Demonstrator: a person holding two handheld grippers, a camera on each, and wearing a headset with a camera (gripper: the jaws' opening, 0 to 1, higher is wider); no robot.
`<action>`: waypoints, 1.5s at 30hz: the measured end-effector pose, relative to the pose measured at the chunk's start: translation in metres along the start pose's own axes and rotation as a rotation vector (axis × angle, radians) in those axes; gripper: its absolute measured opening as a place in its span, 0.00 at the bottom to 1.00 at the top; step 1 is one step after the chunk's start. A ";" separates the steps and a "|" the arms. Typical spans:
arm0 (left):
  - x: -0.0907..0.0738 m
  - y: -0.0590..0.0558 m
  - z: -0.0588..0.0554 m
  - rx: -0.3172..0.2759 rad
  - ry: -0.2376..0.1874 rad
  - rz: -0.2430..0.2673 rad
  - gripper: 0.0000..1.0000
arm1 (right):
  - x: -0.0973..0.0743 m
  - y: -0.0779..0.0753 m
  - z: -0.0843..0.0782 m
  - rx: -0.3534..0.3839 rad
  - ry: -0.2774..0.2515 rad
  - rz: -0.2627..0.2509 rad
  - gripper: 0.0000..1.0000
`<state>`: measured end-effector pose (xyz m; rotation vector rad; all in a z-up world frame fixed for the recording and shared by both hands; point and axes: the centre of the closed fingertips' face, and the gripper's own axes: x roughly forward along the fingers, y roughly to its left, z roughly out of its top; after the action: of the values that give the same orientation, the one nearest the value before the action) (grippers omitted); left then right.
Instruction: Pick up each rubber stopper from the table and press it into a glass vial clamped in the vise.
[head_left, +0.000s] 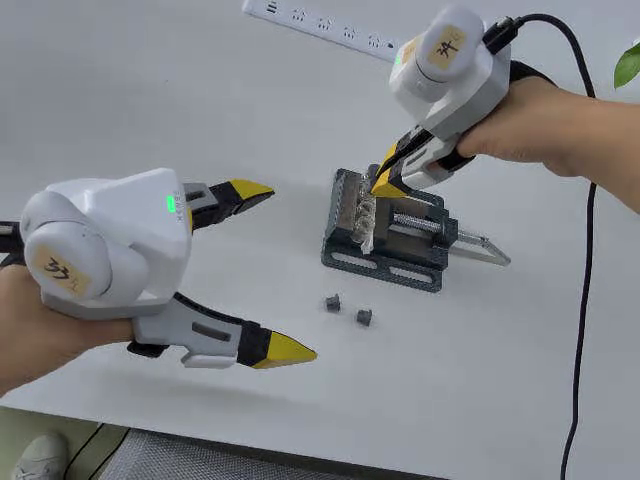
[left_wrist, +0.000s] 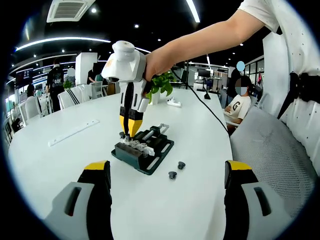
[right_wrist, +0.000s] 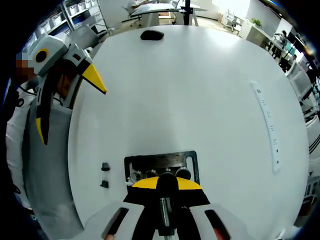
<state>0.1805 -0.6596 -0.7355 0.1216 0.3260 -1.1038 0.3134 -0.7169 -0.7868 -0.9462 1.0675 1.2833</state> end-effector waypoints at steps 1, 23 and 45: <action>0.000 0.000 0.000 0.000 0.000 -0.001 0.94 | 0.000 0.000 0.000 -0.003 0.003 0.000 0.06; 0.001 0.000 0.001 -0.016 -0.012 -0.006 0.92 | 0.004 -0.001 0.002 -0.052 0.139 -0.025 0.05; 0.006 -0.006 0.004 -0.012 -0.016 -0.021 0.91 | 0.002 0.002 0.000 -0.063 0.099 -0.028 0.07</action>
<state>0.1778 -0.6682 -0.7334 0.0991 0.3205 -1.1225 0.3111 -0.7162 -0.7887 -1.0783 1.0917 1.2641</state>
